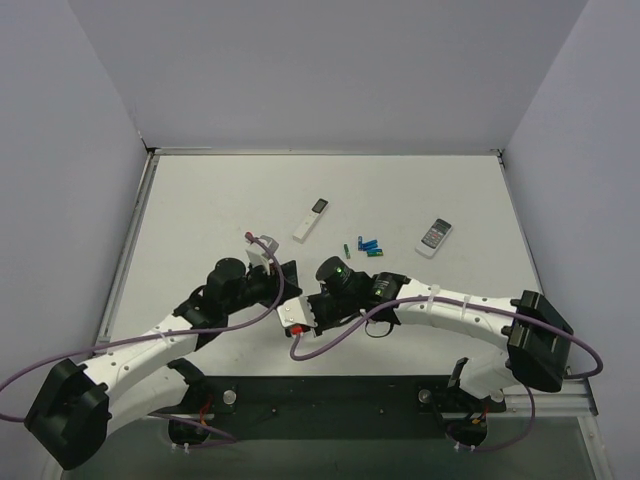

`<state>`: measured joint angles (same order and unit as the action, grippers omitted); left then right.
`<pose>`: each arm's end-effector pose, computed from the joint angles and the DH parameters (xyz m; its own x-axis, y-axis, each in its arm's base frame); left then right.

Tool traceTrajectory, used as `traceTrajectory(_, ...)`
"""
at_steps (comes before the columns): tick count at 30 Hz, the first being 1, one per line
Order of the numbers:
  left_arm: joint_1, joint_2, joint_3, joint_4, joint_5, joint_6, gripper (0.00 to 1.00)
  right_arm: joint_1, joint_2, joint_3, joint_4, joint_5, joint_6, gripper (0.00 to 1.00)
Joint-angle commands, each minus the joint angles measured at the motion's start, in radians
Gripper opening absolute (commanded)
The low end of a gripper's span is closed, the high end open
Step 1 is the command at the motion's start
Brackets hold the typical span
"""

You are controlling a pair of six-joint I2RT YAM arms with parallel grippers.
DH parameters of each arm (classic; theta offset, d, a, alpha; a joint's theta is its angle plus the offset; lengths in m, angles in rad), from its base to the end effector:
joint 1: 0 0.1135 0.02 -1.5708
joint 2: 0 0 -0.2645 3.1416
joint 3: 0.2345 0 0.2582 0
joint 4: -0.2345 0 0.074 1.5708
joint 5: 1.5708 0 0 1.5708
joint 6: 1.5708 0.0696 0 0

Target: Load the batteries into the remote control

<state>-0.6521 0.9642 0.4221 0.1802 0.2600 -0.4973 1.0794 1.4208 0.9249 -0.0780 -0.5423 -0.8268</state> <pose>0.1858 -0.1644 0.2026 -0.6183 -0.1080 -0.7785 0.5491 0.6493 -0.5261 0.1298 0.3186 0.2358 0.5326 -0.3404 -0.7749 -0.8384 -0.3373 -0.4281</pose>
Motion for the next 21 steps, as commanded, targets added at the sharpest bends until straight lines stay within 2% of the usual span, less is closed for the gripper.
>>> traceTrajectory(1, 0.009, 0.025, 0.032, 0.275, -0.022, -0.003, 0.00, -0.019, 0.052, -0.049, 0.004, -0.065, 0.077, 0.00)
traceTrajectory(7, 0.009, 0.128, 0.009, 0.343, -0.025, 0.012, 0.00, -0.098, 0.113, -0.075, 0.176, -0.061, 0.207, 0.00)
traceTrajectory(16, 0.016, 0.300, 0.035, 0.360, -0.088, 0.037, 0.00, -0.188, 0.214, -0.066, 0.285, -0.105, 0.359, 0.00)
traceTrajectory(21, 0.020, 0.390, 0.066, 0.343, -0.097, 0.040, 0.00, -0.216, 0.173, -0.084, 0.362, -0.108, 0.457, 0.02)
